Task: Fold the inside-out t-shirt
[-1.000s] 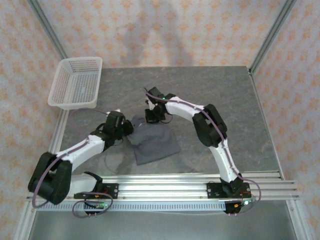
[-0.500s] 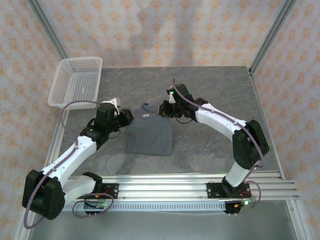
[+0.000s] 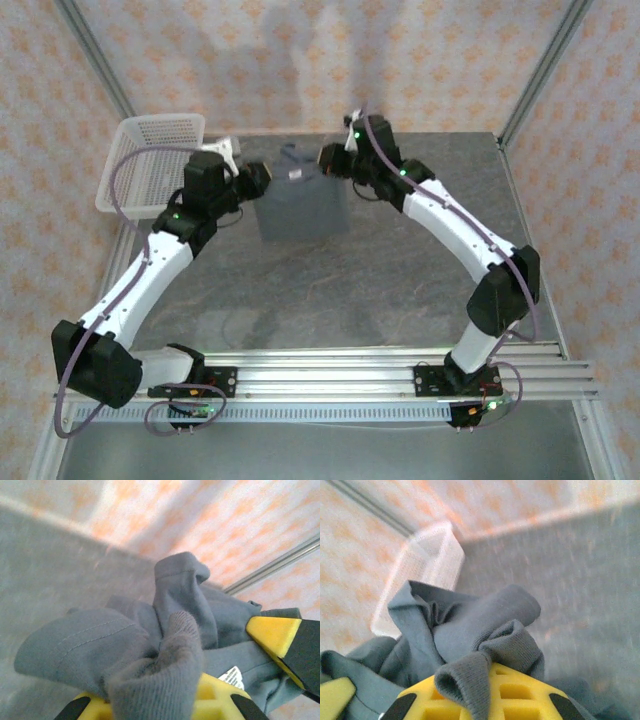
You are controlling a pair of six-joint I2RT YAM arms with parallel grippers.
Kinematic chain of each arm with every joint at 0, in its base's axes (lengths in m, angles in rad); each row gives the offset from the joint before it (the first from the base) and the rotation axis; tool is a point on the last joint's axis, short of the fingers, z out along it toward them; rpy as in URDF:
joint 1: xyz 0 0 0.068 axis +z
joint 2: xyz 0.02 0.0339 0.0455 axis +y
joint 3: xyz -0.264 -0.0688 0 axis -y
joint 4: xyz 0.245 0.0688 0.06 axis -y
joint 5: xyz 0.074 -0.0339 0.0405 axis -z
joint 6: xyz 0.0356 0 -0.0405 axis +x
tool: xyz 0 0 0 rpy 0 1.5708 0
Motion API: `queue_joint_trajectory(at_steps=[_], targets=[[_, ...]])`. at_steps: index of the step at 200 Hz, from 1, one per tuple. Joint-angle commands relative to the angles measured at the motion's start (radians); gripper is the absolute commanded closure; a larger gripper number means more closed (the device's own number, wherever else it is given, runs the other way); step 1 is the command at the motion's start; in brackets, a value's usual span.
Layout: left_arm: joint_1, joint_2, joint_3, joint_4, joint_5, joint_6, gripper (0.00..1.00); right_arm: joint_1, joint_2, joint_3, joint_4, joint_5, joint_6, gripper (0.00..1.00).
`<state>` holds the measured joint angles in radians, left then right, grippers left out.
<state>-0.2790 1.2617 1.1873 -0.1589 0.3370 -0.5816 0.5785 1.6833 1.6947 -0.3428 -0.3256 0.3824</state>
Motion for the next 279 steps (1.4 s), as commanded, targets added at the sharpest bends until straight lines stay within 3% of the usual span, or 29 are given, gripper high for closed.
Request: queue_joint_trajectory(at_steps=[1,17,27,59,88,125,154,183,207,222,239,261,279], targets=[[0.009,0.004,0.195,0.051,0.048,0.107,0.88,0.0,-0.037,0.165,0.059,0.054,-0.158,1.0],[0.001,-0.008,0.221,0.061,0.052,0.155,0.87,0.002,-0.094,0.098,0.142,0.055,-0.216,1.0],[-0.006,-0.034,0.16,0.072,0.043,0.173,0.87,0.001,-0.149,-0.065,0.241,0.057,-0.228,1.0],[-0.04,-0.123,-0.27,0.106,0.055,0.073,0.91,0.011,-0.322,-0.69,0.541,0.045,-0.119,1.0],[-0.103,-0.299,-0.593,0.089,0.027,-0.086,0.92,0.061,-0.465,-0.949,0.477,0.029,-0.03,1.0],[-0.123,-0.553,-0.708,-0.094,-0.027,-0.15,0.92,0.098,-0.615,-1.081,0.368,0.046,0.13,1.0],[-0.123,-0.543,-0.688,-0.048,-0.041,-0.149,0.92,0.098,-0.615,-1.028,0.337,0.129,0.163,1.0],[-0.121,-0.299,-0.469,0.01,-0.062,-0.064,0.93,0.078,-0.507,-0.864,0.386,0.247,0.059,1.0],[-0.09,-0.013,-0.162,-0.021,-0.105,0.008,1.0,-0.042,-0.231,-0.515,0.246,0.158,0.003,1.0],[-0.046,0.142,0.009,0.036,-0.071,0.032,1.0,-0.111,-0.039,-0.233,0.103,0.094,-0.04,1.0],[0.001,0.294,0.216,0.065,-0.035,0.041,1.0,-0.161,0.118,0.011,0.072,0.035,-0.084,1.0],[0.015,0.406,0.487,0.005,0.004,0.129,1.0,-0.181,0.203,0.259,0.023,0.024,-0.16,1.0],[0.013,0.367,0.464,0.057,0.009,0.156,1.0,-0.18,0.155,0.236,0.084,-0.024,-0.21,1.0]])
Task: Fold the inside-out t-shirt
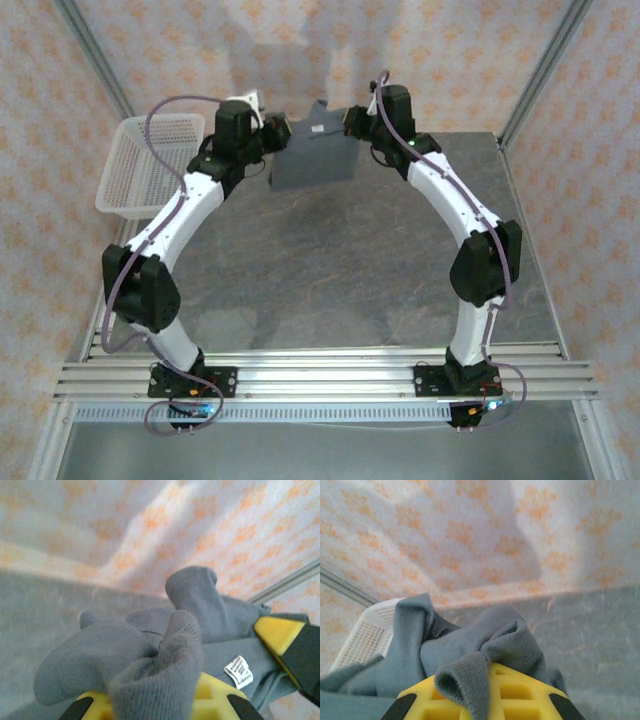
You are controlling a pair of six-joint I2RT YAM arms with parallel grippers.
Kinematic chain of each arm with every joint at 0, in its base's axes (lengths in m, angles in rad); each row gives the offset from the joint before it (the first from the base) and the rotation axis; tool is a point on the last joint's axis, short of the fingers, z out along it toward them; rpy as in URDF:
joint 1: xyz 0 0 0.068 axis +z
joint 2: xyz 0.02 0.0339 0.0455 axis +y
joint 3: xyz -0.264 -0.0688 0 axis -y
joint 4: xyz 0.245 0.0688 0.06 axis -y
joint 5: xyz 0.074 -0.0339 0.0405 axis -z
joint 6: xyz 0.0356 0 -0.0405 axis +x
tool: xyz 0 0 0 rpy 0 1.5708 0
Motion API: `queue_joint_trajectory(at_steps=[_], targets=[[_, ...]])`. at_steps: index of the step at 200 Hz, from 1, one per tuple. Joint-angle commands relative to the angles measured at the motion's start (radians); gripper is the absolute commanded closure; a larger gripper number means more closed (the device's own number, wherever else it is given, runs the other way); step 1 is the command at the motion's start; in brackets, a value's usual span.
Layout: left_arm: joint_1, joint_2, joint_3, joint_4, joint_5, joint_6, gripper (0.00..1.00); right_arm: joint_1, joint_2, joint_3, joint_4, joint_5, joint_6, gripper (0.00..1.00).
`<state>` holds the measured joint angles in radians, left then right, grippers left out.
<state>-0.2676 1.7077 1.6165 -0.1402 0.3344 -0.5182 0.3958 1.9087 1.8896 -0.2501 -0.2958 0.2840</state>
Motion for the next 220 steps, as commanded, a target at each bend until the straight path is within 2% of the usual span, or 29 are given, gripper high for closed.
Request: queue_joint_trajectory(at_steps=[1,16,30,44,69,95,110,137,169,186,211,220], targets=[[0.001,-0.083,0.025,0.043,0.013,0.093,1.0,0.003,-0.077,0.03,0.001,-0.057,-0.11,1.0],[-0.011,-0.166,-0.159,0.13,-0.003,0.096,1.0,0.012,-0.187,-0.222,0.201,-0.093,-0.09,1.0],[-0.037,-0.226,-0.375,0.157,-0.035,0.104,1.0,0.03,-0.284,-0.543,0.409,-0.103,-0.071,1.0],[-0.064,-0.261,-0.597,0.204,-0.052,0.071,1.0,0.059,-0.342,-0.803,0.541,-0.105,-0.067,1.0],[-0.12,-0.301,-0.907,0.316,-0.027,-0.049,1.0,0.117,-0.384,-1.083,0.586,-0.131,-0.052,1.0],[-0.196,-0.419,-1.042,0.253,-0.092,-0.088,1.0,0.172,-0.471,-1.265,0.609,-0.117,0.03,1.0],[-0.207,-0.503,-1.119,0.243,-0.097,-0.142,0.99,0.21,-0.532,-1.331,0.585,-0.102,0.077,1.0],[-0.229,-0.646,-1.206,0.169,-0.148,-0.176,0.98,0.253,-0.624,-1.371,0.439,-0.017,0.11,1.0],[-0.228,-0.755,-1.205,0.063,-0.226,-0.145,0.95,0.253,-0.639,-1.296,0.325,0.024,0.09,1.0],[-0.227,-0.732,-1.18,0.046,-0.287,-0.115,0.92,0.252,-0.568,-1.217,0.294,0.038,0.076,1.0],[-0.217,-0.578,-1.127,0.097,-0.307,-0.089,0.86,0.25,-0.396,-1.093,0.246,0.055,0.065,0.88],[-0.216,-0.524,-1.112,0.122,-0.321,-0.09,0.81,0.25,-0.344,-1.062,0.242,0.062,0.064,0.82]])
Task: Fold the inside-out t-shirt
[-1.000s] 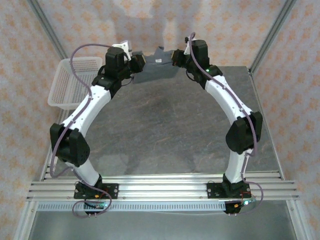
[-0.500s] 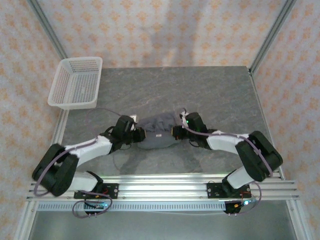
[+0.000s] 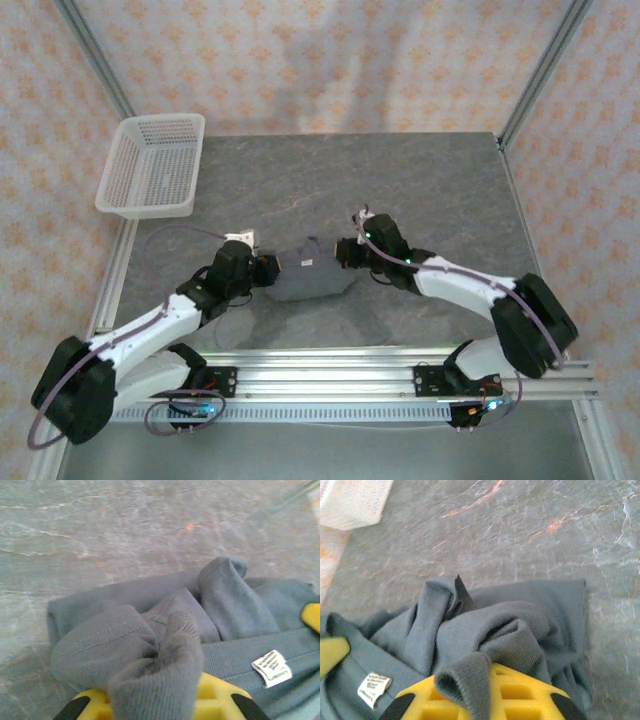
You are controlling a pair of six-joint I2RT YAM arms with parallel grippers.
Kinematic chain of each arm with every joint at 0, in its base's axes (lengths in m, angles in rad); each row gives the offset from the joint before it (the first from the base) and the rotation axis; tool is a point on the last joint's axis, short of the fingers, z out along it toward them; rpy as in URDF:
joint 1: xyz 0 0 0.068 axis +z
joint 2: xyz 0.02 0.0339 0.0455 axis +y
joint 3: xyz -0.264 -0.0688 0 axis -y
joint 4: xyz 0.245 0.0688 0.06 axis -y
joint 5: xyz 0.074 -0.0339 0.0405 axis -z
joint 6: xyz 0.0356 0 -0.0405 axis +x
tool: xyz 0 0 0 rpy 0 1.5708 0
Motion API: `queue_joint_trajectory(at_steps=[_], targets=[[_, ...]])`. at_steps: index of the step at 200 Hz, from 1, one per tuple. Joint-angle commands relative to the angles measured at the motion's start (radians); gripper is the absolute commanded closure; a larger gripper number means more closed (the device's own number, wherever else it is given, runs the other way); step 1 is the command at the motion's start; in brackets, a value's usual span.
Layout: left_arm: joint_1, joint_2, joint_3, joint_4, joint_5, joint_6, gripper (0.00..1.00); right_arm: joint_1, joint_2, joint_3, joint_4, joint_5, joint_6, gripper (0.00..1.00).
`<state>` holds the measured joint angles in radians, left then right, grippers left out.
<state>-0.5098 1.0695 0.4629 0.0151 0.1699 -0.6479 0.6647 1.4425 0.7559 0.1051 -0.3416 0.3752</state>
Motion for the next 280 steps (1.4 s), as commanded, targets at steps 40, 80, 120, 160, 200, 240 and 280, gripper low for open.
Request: queue_joint_trajectory(at_steps=[40,80,120,160,200,240,280], targets=[[0.05,0.047,0.016,-0.02,-0.235,-0.013,0.41,-0.042,0.14,0.149,-0.201,0.097,-0.015,0.56],[0.072,-0.185,0.061,-0.265,-0.132,0.01,0.31,-0.05,-0.097,0.07,-0.282,0.171,0.012,0.24],[0.073,-0.136,0.093,-0.379,0.039,-0.01,0.41,-0.048,-0.095,0.06,-0.315,0.037,0.028,0.27],[0.074,0.033,0.142,-0.286,0.065,-0.031,0.48,-0.043,0.042,0.132,-0.302,-0.022,0.032,0.52],[0.074,0.107,0.193,-0.268,0.055,-0.047,0.93,-0.043,0.082,0.195,-0.321,-0.057,0.037,0.96],[0.074,-0.056,0.185,-0.34,0.003,-0.01,1.0,-0.043,-0.061,0.148,-0.295,0.009,0.057,1.0],[0.085,-0.005,0.19,-0.263,-0.08,0.005,1.0,-0.065,0.039,0.189,-0.21,0.056,0.076,1.0]])
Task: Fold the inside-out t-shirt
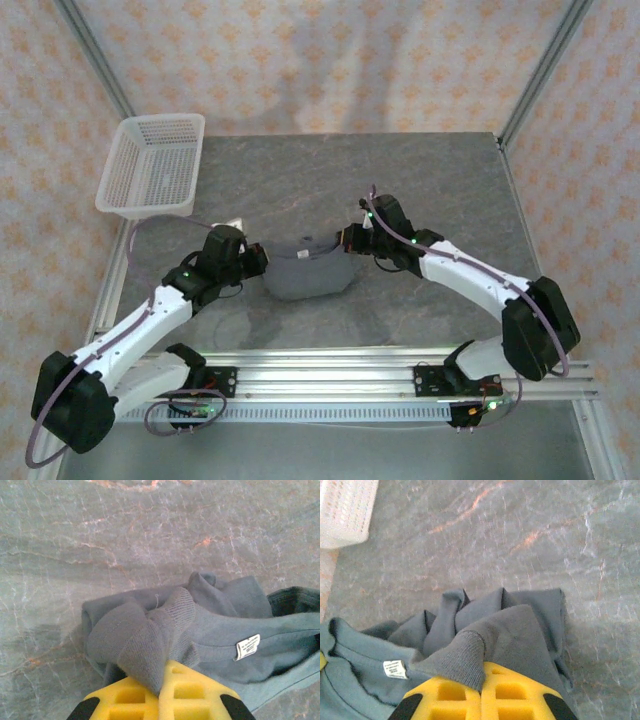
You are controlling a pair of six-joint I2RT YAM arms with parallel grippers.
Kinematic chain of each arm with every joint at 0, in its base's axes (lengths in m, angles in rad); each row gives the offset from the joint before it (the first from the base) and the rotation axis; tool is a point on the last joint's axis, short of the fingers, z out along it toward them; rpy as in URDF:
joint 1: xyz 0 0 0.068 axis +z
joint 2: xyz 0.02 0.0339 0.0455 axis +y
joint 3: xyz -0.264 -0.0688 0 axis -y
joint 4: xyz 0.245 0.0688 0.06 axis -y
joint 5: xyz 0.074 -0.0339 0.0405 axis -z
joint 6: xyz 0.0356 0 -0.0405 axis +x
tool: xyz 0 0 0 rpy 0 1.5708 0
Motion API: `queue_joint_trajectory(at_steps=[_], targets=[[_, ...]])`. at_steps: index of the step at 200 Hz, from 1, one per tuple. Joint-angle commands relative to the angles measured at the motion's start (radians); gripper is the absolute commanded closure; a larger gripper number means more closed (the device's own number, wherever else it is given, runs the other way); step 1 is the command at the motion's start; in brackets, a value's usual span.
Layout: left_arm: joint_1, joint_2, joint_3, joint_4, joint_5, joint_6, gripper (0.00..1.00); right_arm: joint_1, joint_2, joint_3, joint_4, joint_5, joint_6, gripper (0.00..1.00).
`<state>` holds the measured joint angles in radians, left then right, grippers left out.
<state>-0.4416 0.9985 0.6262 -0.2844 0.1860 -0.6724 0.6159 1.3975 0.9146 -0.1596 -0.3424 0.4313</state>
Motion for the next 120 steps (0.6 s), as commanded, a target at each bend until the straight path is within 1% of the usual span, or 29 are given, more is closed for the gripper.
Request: queue_joint_trajectory(at_steps=[1,36,48,59,68,77,88,94,105,120], targets=[[0.018,0.072,0.028,0.04,-0.099,0.03,1.0,-0.018,0.09,0.034,0.056,0.058,0.02,1.0],[0.052,0.279,0.058,0.207,-0.147,0.048,1.0,-0.043,0.295,0.146,0.099,0.118,-0.01,1.0],[0.07,0.354,0.069,0.261,-0.142,0.055,0.95,-0.054,0.358,0.183,0.098,0.122,-0.013,0.99],[0.092,0.411,0.075,0.297,-0.123,0.044,0.89,-0.066,0.401,0.22,0.069,0.104,-0.011,0.92],[0.104,0.435,0.073,0.327,-0.099,0.043,0.79,-0.071,0.403,0.239,0.038,0.111,-0.01,0.85],[0.109,0.426,0.076,0.322,-0.087,0.047,0.68,-0.071,0.373,0.233,0.025,0.13,-0.009,0.74],[0.112,0.378,0.08,0.295,-0.075,0.066,0.58,-0.073,0.303,0.208,0.021,0.156,-0.009,0.57],[0.112,0.34,0.084,0.264,-0.077,0.075,0.54,-0.072,0.259,0.194,0.016,0.162,-0.011,0.51],[0.113,0.258,0.094,0.19,-0.075,0.089,0.51,-0.073,0.181,0.172,-0.006,0.152,-0.018,0.47],[0.11,0.141,0.094,0.102,-0.061,0.085,0.48,-0.064,0.101,0.146,-0.033,0.106,-0.01,0.47]])
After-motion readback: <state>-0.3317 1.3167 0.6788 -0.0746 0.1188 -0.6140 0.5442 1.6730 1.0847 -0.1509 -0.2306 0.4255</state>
